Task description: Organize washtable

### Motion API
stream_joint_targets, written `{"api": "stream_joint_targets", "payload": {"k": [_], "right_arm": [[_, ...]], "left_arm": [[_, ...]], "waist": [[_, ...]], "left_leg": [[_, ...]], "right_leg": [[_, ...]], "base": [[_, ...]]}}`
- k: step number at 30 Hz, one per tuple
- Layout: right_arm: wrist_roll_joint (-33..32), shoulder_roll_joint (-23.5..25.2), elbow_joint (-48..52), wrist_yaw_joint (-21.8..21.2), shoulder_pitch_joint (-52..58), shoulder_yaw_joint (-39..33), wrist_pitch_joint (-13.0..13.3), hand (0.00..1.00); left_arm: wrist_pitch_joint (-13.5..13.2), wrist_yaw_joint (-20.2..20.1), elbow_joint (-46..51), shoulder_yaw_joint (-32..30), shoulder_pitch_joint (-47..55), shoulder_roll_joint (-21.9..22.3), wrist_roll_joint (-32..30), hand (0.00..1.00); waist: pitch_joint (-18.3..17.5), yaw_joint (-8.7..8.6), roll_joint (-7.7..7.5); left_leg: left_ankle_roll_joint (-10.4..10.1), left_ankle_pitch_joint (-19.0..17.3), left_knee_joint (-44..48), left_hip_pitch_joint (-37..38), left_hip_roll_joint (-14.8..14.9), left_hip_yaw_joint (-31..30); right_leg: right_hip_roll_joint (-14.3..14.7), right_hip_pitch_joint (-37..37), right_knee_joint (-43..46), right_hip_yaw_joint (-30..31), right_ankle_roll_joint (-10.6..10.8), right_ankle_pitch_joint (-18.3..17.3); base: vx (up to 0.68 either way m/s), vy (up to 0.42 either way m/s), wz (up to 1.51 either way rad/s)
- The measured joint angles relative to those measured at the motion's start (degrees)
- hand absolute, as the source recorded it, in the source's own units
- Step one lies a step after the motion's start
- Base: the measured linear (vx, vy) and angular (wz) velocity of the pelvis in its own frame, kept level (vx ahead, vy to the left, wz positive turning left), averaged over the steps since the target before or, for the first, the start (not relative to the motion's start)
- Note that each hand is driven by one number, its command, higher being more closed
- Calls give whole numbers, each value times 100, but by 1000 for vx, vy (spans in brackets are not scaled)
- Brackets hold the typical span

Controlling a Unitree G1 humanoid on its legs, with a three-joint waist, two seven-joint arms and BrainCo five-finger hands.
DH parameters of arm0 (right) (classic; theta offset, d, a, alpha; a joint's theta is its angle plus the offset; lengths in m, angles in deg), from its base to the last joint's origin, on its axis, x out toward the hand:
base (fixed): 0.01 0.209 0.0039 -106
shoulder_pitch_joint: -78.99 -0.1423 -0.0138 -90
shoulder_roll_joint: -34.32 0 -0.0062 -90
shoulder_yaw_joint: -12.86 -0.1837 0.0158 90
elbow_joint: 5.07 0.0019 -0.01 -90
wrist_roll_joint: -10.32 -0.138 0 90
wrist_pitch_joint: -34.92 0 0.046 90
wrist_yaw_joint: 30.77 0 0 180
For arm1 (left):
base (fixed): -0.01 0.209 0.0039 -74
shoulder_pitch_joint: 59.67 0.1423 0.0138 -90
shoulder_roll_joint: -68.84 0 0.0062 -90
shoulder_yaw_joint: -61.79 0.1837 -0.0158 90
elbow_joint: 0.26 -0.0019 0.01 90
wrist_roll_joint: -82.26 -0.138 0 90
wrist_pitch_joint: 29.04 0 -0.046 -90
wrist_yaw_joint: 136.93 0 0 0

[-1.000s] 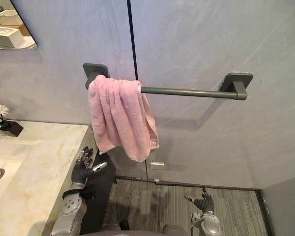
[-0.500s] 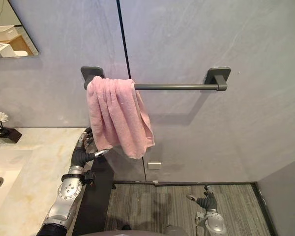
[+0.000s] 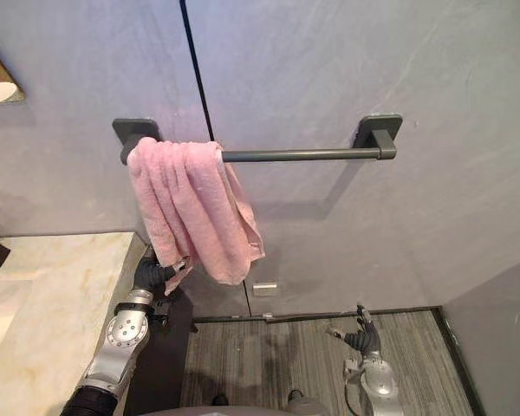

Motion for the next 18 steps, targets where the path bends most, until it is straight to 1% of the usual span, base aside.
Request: {"api": "stream_joint_targets", "payload": {"k": [4,8,11,14,18], "right_arm": [[1,-32,253,1,-45,44,78,0],[1,-89,789,-2,-48,290,115,0],[4,-102,1212,-94,-66,494,201,0],[8,-122,1428,-119,-186,702,221,0],[13,-225,1471,-223,-532,945,315,0]], "left_arm": [[-1,0,-7,0,-57,1,10,100],[-2,0,-9,1,-55,11,20,100],[-12,2,-9,0,-54,18,20,100],[-21,3,-8,1,-54,26,20,100],[-30,4,-8,10,-54,32,19,100]], "waist": [[-1,-17,2],[-2,-18,2],[-2,-10,2],[-9,-6,-5],[-17,5,-9]], "left_leg": [[0,0,0,-1,4,-14],[0,1,1,-14,14,-73],[0,3,-2,-46,14,-144],[2,34,-13,-86,17,-171],[5,104,-92,-122,7,-236]], "right_leg": [[2,26,7,3,-2,2],[9,-13,6,-19,-7,42],[9,-33,1,-63,-8,67],[10,-64,-8,-95,-5,88],[12,-58,-117,-143,7,163]], "base": [[6,-3,-1],[-68,-17,2],[-73,-17,6],[-54,-19,5],[-26,-17,6]]}}
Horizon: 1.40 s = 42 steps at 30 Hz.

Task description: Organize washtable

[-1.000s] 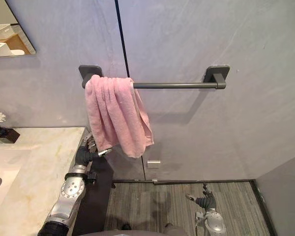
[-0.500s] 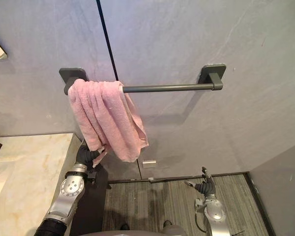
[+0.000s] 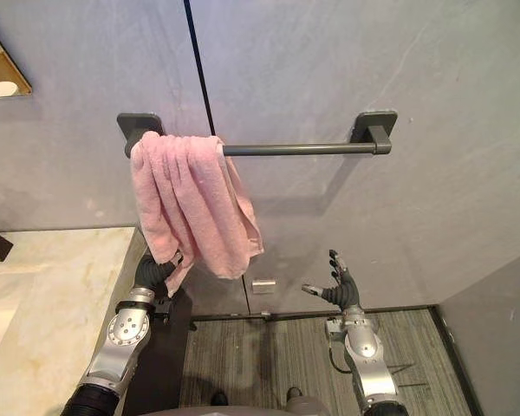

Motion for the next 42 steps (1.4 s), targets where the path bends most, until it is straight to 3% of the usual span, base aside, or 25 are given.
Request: {"api": "stream_joint_targets", "payload": {"k": [7,12,18,19,31,42], "right_arm": [[2,-103,189,-10,-530,574,44,0],[0,-104,188,2,-828,906,46,0],[0,-79,82,4,-1159,1293,40,0],[-4,-38,78,6,-1225,1314,39,100],[-5,101,-337,12,-1525,1577,26,100],[-13,162,-505,16,-1527,1114,18,100]], "left_arm": [[-58,13,0,113,-5,6,1,100],[-87,37,0,270,-103,137,3,100],[-108,92,0,371,-103,235,8,100],[-110,125,0,435,-103,251,10,100],[-116,153,0,492,-118,274,30,100],[-119,131,0,403,-110,266,32,100]], "waist": [[0,12,2],[-2,153,3],[-2,171,3],[-2,189,3],[-20,302,-26],[-27,288,-45]], "left_leg": [[10,16,0,-8,-16,-97],[25,48,11,-77,-23,-142],[42,87,11,-103,-41,-208],[43,90,11,-109,-46,-218],[47,119,-13,-135,-66,-294],[46,247,-132,-111,-70,-367]], "right_leg": [[-5,83,-92,-96,0,26],[-18,83,-90,-118,-2,27],[-37,84,-70,-142,-3,28],[-42,81,-67,-143,-3,28],[-52,84,-75,-242,-2,29],[-51,75,-142,-302,7,117]], "base": [[0,-12,7],[-17,-12,6],[-37,-10,6],[-43,-8,2],[-14,-8,3],[-55,-13,3]]}}
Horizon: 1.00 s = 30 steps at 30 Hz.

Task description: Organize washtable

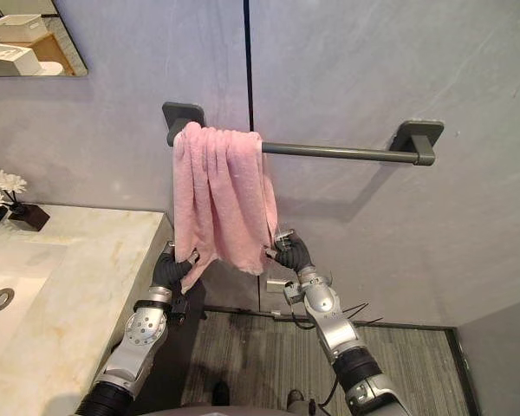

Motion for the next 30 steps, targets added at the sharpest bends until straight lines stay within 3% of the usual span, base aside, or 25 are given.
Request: {"api": "stream_joint_targets", "payload": {"k": [8,14,21,22,30], "right_arm": [[-7,-16,47,155,235,-907,2,100],[-144,-57,496,392,580,-1914,19,100],[-244,-160,499,517,731,-2358,28,100],[-248,-160,499,513,732,-2358,28,0],[-312,-159,498,403,732,-2274,27,0]], "left_arm": [[0,-13,7,-156,10,1,3,100],[0,-14,66,-515,30,-12,203,100],[0,-16,67,-644,31,-14,207,100],[0,-17,67,-662,31,-14,208,100],[0,-21,66,-670,31,-14,207,100]], "waist": [[2,-16,-3],[3,-144,-4],[3,-172,-5],[3,-183,-5],[3,-195,-6]], "left_leg": [[-2,0,-2,-6,2,101],[-2,-2,0,10,3,150],[-6,-8,-1,81,19,292],[-7,-9,-1,85,18,301],[-28,-30,-1,86,14,332]], "right_leg": [[0,9,-135,67,9,99],[-1,11,-135,140,9,99],[10,5,-125,265,13,103],[9,4,-125,297,19,107],[-11,-9,-131,328,44,124]], "base": [[-38,-11,-6],[-6,-11,-4],[-42,-17,-10],[-48,-4,-10],[-16,-1,-1]]}}
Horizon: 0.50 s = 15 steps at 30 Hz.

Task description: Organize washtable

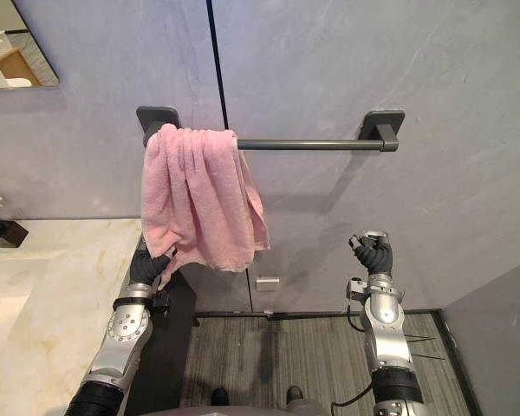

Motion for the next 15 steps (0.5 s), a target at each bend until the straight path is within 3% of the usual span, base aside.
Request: {"api": "stream_joint_targets", "payload": {"k": [15], "right_arm": [[427,-70,0,-306,-20,1004,-7,0]], "left_arm": [[0,-7,-2,15,0,1,-3,100]], "waist": [[0,54,0]], "left_leg": [[26,11,0,-10,-15,-46]], "right_leg": [[0,9,-5,-77,0,0]], "base": [[0,0,0]]}}
